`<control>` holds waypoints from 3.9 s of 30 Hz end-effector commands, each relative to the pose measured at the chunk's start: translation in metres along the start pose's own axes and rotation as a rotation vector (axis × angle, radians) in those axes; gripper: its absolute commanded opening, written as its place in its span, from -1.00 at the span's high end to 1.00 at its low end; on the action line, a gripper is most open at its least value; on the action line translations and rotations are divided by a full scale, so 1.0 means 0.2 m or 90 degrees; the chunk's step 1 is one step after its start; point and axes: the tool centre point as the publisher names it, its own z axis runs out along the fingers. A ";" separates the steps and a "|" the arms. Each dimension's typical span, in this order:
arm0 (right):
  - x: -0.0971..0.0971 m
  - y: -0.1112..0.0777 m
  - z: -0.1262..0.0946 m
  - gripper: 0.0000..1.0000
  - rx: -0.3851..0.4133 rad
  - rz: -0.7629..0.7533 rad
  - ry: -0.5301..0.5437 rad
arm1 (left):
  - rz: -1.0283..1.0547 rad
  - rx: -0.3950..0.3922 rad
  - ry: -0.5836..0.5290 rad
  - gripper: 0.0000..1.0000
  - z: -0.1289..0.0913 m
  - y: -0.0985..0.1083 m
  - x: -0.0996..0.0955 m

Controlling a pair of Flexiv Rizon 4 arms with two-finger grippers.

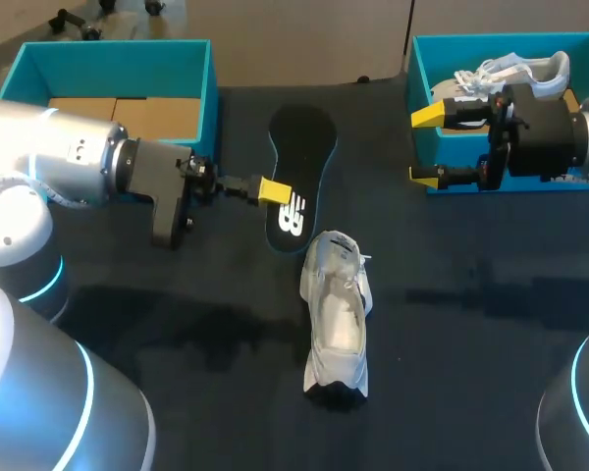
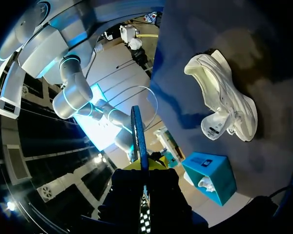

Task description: Take the shoe out of the shoebox, open the shoe tongue, remove and reinsert the insole, then place the shoe into the shoebox

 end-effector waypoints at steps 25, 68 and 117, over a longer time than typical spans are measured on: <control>-0.06 0.03 0.14 -1.00 0.002 -0.018 0.004 | 0.014 0.000 -0.024 1.00 0.06 0.02 0.02; -0.05 0.02 0.41 -1.00 -0.001 -0.063 -0.021 | 0.006 -0.043 -0.028 1.00 0.17 0.05 0.09; 0.02 -0.02 0.56 0.47 -0.002 0.044 -0.050 | 0.006 -0.043 -0.028 1.00 0.17 0.05 0.09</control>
